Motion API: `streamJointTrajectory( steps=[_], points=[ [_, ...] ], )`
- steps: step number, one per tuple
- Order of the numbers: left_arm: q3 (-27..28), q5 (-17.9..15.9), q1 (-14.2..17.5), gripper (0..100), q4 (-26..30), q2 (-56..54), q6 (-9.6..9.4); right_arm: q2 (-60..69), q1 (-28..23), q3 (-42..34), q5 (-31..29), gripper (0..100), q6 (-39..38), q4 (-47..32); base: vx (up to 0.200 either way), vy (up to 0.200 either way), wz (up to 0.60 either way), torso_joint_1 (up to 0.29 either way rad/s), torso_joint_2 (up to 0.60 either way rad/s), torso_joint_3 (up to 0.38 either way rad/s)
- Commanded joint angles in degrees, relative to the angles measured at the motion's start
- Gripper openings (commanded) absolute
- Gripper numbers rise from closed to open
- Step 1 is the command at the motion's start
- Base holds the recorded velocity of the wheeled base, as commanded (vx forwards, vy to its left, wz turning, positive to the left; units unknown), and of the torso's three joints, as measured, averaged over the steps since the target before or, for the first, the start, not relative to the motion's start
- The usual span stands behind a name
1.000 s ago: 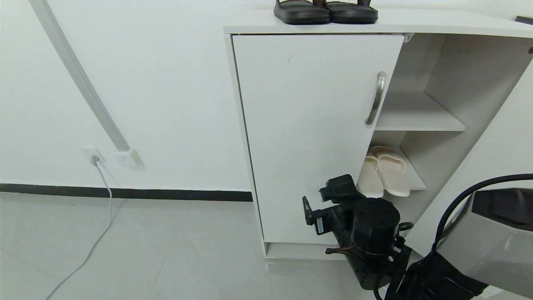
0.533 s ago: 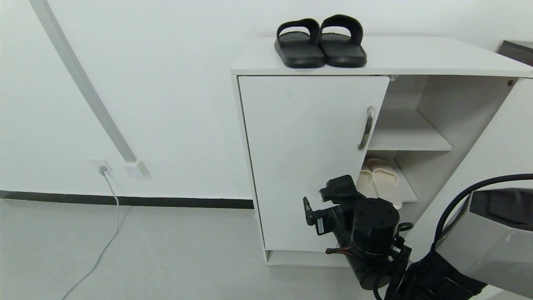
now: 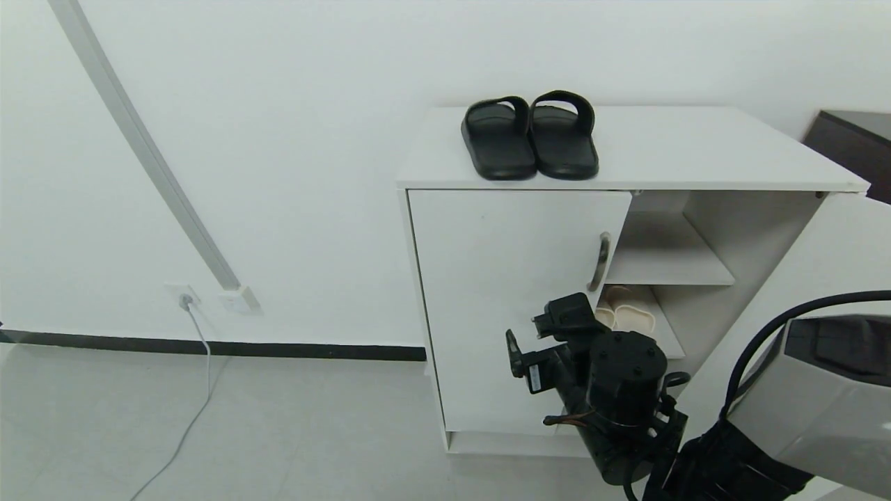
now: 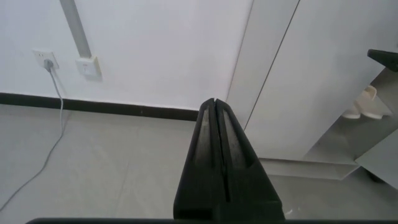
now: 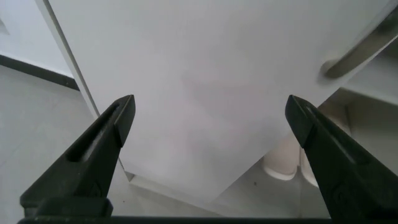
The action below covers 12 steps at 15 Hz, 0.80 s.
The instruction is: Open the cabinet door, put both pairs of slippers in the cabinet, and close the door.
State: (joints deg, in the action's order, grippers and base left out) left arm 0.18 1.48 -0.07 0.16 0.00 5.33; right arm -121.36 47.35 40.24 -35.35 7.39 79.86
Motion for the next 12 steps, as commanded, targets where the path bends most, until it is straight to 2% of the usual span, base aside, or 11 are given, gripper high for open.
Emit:
streamJointTrajectory(
  steps=[1, 12],
  points=[
    [-0.01, 0.02, -0.01, 0, 0.02, 0.09, 0.03, -0.02, 0.02, 0.01, 0.02, 100, 0.08, 0.03, 0.000, 0.000, 0.00, 0.168, -0.49, -0.315],
    [-0.01, 0.02, 0.07, 0, 0.02, 0.09, 0.03, -0.46, -0.06, 0.01, 0.02, 100, 0.08, 0.03, 0.000, 0.000, 0.00, 0.211, -0.52, -0.318]
  ],
)
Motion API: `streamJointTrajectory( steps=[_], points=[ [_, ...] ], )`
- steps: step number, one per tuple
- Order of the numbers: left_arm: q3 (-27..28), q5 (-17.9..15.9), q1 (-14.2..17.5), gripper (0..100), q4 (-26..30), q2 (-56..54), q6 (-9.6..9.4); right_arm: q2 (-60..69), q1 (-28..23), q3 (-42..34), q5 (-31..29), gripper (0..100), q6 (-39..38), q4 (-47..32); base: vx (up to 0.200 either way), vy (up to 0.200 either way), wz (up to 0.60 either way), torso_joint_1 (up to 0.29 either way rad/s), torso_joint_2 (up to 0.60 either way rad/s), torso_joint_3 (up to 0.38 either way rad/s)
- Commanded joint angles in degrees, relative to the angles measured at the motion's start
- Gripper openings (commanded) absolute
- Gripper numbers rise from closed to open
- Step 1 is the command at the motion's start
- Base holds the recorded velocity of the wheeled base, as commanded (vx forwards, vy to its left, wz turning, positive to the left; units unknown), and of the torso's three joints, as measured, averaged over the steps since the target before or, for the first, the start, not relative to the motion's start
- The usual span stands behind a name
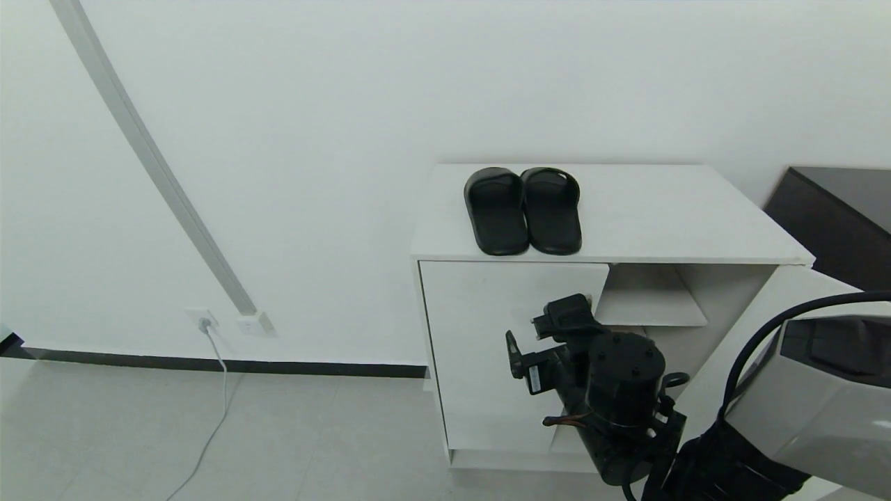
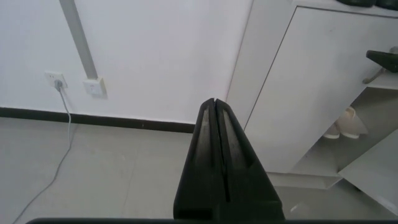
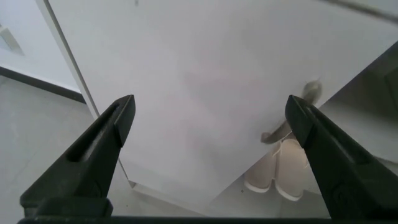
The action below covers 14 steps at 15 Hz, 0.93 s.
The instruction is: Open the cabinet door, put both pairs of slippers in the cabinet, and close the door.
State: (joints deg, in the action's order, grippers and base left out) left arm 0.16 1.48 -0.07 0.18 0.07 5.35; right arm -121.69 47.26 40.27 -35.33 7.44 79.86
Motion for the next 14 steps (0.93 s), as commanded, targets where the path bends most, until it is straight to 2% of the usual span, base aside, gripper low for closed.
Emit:
streamJointTrajectory(
  steps=[1, 8, 12, 14],
  points=[
    [0.02, 0.02, 0.07, 0, -0.01, 0.01, 0.01, -0.13, 0.02, -0.01, 0.00, 100, 0.03, 0.03, 0.000, 0.000, 0.00, 0.251, -0.58, -0.334],
    [0.02, 0.02, 0.07, 0, -0.01, 0.01, 0.01, -0.92, 0.11, -0.45, 0.00, 100, -0.05, 1.09, 0.000, 0.000, 0.00, 0.242, -0.54, -0.297],
    [0.02, 0.02, -0.01, 0, -0.01, 0.01, -0.08, -0.92, -1.03, -0.63, 0.08, 100, 0.21, 2.58, 0.000, 0.000, 0.00, 0.157, -0.35, -0.187],
    [0.02, 0.02, 0.07, 0, -0.01, 0.01, -0.08, -0.92, -1.21, -0.19, 0.17, 100, 2.06, 4.34, 0.000, 0.000, 0.00, 0.018, -0.04, -0.018]
  ],
)
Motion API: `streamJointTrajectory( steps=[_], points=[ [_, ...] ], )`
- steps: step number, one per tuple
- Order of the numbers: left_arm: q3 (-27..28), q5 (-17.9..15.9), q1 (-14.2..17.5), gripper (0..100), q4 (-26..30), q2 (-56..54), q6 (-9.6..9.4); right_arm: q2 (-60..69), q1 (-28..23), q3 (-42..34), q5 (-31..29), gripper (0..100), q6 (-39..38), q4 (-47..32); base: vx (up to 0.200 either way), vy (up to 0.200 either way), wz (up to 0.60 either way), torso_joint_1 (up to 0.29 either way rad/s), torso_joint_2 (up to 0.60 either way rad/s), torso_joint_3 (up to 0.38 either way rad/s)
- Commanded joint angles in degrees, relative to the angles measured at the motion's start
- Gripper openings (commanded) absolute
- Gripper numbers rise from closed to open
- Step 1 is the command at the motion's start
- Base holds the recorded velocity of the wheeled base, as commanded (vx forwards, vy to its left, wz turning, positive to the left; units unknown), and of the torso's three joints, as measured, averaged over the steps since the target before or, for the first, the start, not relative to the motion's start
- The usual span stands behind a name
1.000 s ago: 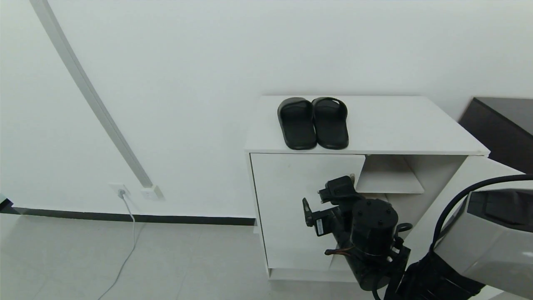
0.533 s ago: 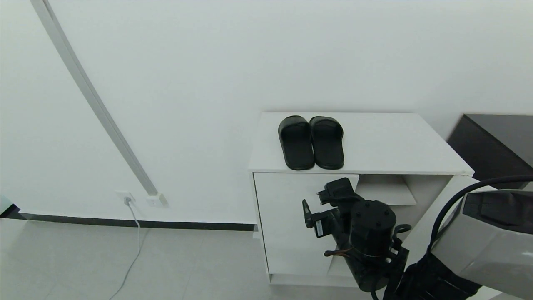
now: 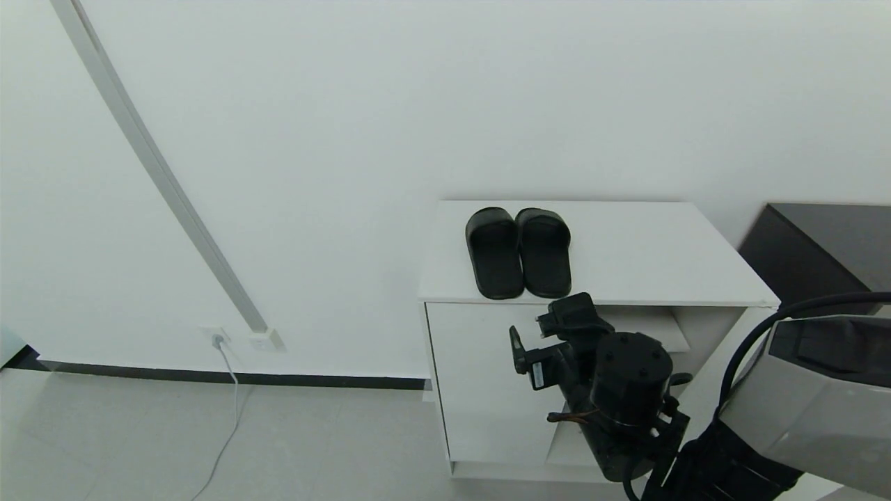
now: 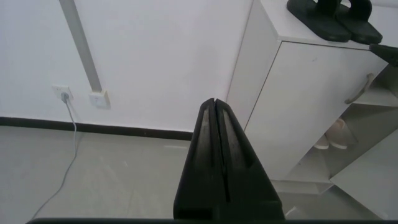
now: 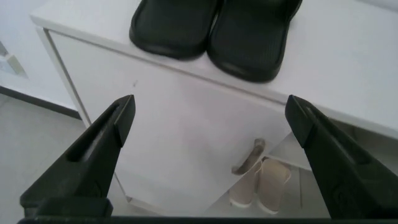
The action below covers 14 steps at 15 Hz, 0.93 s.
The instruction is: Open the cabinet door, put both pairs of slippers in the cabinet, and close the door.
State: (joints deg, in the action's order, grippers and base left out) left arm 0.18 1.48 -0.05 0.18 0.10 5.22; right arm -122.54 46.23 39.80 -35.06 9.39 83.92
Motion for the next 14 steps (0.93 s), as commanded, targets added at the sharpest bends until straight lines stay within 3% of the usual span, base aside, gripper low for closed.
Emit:
streamJointTrajectory(
  steps=[1, 3, 8, 11, 14],
  points=[
    [-0.01, 0.02, -0.04, 0, -0.01, -0.01, -0.21, 0.28, -0.26, 1.33, 0.52, 100, 1.42, 0.19, 0.000, 0.000, 0.00, 0.000, 0.00, 0.000],
    [-0.01, -0.07, 0.05, 0, -0.01, -0.01, -0.30, 0.46, -1.67, 5.55, 0.43, 100, 2.13, -2.88, 0.000, 0.000, 0.00, 0.000, 0.00, 0.000],
    [-0.01, -0.07, 0.05, 0, -0.01, -0.01, -0.21, 4.50, -2.55, 15.48, 0.52, 100, 0.72, -19.58, 0.000, 0.000, 0.00, 0.000, 0.00, 0.000],
    [-0.01, 0.02, 0.05, 0, -0.01, -0.01, -0.30, 6.26, -2.28, 21.11, 0.52, 100, -4.11, -31.19, 0.000, 0.000, 0.00, 0.000, 0.00, 0.000],
    [-0.01, 0.02, -0.04, 0, -0.01, -0.01, -0.21, 7.49, -1.93, 26.38, 0.52, 100, -13.78, -44.72, 0.000, 0.000, 0.00, 0.000, 0.00, 0.000]
  ],
)
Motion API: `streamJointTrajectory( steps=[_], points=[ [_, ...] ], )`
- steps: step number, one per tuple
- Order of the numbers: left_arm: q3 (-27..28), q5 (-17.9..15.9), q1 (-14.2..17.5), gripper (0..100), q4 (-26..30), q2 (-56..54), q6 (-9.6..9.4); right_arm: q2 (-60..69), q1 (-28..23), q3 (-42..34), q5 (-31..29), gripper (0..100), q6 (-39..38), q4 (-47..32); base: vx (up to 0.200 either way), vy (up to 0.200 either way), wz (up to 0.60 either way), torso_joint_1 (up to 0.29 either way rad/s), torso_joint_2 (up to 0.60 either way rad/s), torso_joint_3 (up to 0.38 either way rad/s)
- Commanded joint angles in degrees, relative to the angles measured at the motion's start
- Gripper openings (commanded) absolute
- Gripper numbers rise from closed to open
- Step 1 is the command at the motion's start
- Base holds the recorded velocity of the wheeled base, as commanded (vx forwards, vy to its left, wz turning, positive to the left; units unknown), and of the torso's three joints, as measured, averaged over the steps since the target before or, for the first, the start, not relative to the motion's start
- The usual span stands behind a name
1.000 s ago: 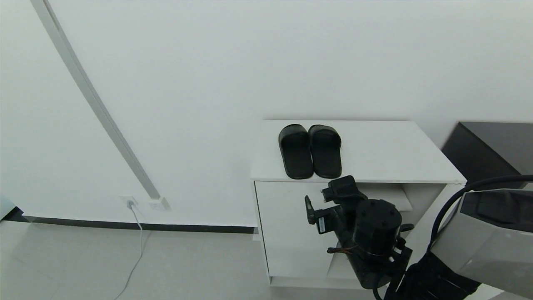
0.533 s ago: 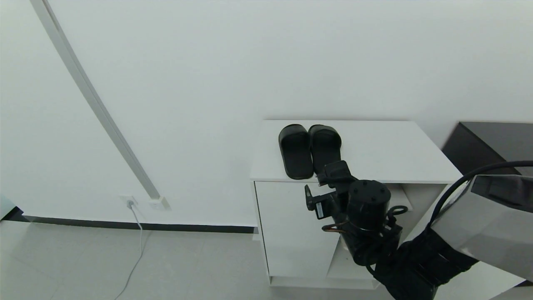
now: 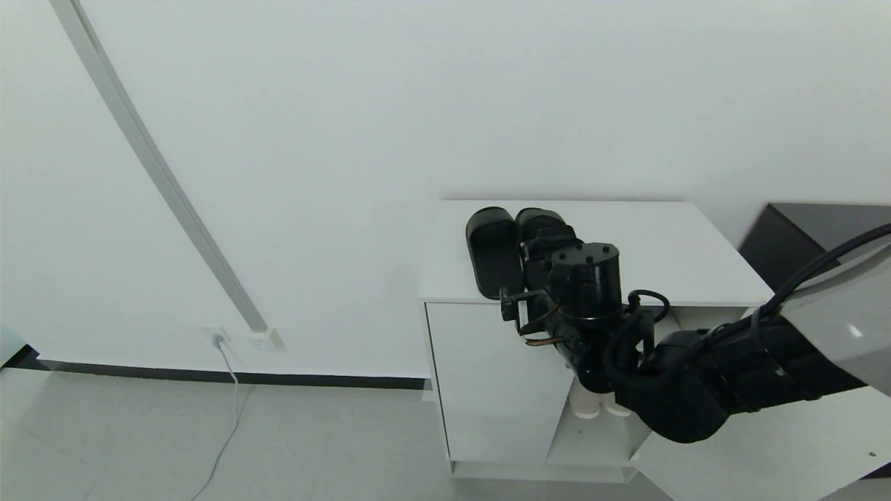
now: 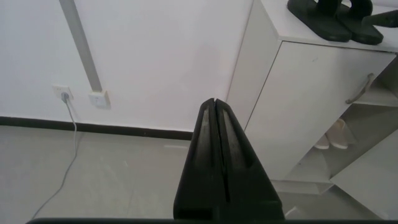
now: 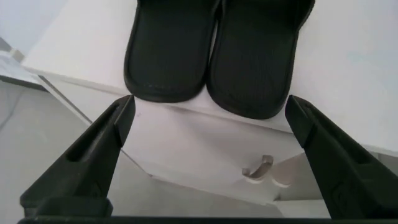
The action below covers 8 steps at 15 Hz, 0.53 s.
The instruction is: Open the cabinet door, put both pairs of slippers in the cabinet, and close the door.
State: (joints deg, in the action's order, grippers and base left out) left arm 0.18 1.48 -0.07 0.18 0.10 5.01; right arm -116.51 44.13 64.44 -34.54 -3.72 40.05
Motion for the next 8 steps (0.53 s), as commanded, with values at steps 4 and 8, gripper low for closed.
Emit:
streamJointTrajectory(
  steps=[4, 8],
  points=[
    [-0.01, -0.07, 0.07, 0, -0.01, -0.01, 0.09, 1.37, 0.34, 1.65, -0.27, 100, -1.20, -1.37, 0.100, 0.000, 0.00, 0.001, 0.00, 0.000],
    [-0.01, -0.16, -0.01, 0, -0.01, -0.01, 0.09, 0.84, 0.34, 1.48, -0.36, 100, -1.29, -1.29, 0.200, 0.000, 0.00, -0.003, 0.00, 0.004]
  ],
)
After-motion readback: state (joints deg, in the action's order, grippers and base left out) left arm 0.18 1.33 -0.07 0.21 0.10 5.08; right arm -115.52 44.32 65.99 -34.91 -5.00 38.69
